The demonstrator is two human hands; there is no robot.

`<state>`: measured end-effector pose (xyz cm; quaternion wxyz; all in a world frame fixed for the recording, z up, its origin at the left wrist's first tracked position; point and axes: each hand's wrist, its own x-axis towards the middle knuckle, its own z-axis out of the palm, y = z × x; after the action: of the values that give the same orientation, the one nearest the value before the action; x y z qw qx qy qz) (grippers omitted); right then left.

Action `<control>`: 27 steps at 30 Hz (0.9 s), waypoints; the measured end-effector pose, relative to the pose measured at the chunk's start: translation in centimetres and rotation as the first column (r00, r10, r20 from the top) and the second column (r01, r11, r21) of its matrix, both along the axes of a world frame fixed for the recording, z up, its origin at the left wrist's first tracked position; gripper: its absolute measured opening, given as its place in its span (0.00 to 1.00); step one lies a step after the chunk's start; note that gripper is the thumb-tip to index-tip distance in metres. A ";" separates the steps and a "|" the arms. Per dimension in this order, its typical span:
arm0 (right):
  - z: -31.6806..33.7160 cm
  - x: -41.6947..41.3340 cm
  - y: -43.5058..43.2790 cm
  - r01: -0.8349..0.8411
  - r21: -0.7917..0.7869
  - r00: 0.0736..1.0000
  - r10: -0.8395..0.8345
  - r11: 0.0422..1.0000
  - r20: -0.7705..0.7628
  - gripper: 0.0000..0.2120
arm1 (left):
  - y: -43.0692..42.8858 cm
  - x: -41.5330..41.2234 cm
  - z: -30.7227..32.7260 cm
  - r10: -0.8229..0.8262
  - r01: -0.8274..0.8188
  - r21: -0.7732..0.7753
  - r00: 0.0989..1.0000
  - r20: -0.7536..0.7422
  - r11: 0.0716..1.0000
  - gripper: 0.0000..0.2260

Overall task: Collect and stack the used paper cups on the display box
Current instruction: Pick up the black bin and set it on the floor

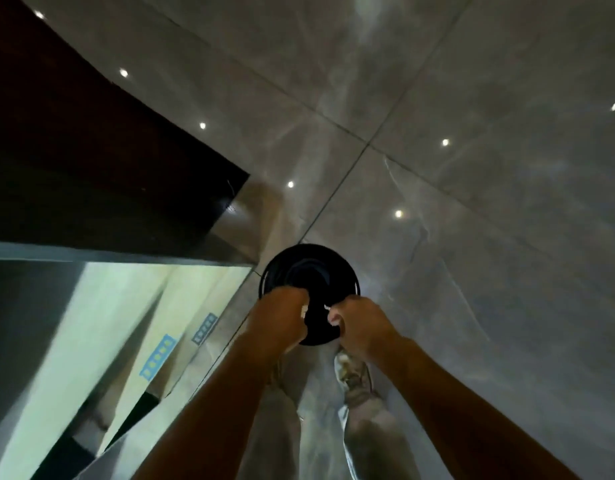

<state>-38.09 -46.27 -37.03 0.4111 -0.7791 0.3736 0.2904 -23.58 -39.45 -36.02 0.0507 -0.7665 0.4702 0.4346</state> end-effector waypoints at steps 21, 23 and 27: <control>-23.7 2.8 2.2 0.050 -0.007 0.974 -0.050 0.999 -0.220 0.10 | -1.4 0.8 -24.0 -0.334 0.338 0.290 0.940 -0.065 0.895 0.19; -21.5 2.8 2.6 0.060 0.011 0.975 -0.056 0.998 -0.217 0.11 | -0.9 0.9 -21.4 -0.320 0.328 0.265 0.945 -0.076 0.907 0.18; -16.0 2.9 3.6 0.086 0.027 0.976 -0.079 0.996 -0.203 0.13 | 0.2 1.0 -15.1 -0.287 0.294 0.234 0.956 -0.061 0.927 0.13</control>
<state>-35.15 -42.65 -53.04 0.3966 -0.7222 0.4400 0.3571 -22.59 -39.22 -51.12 0.2008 -0.6709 0.5229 0.4860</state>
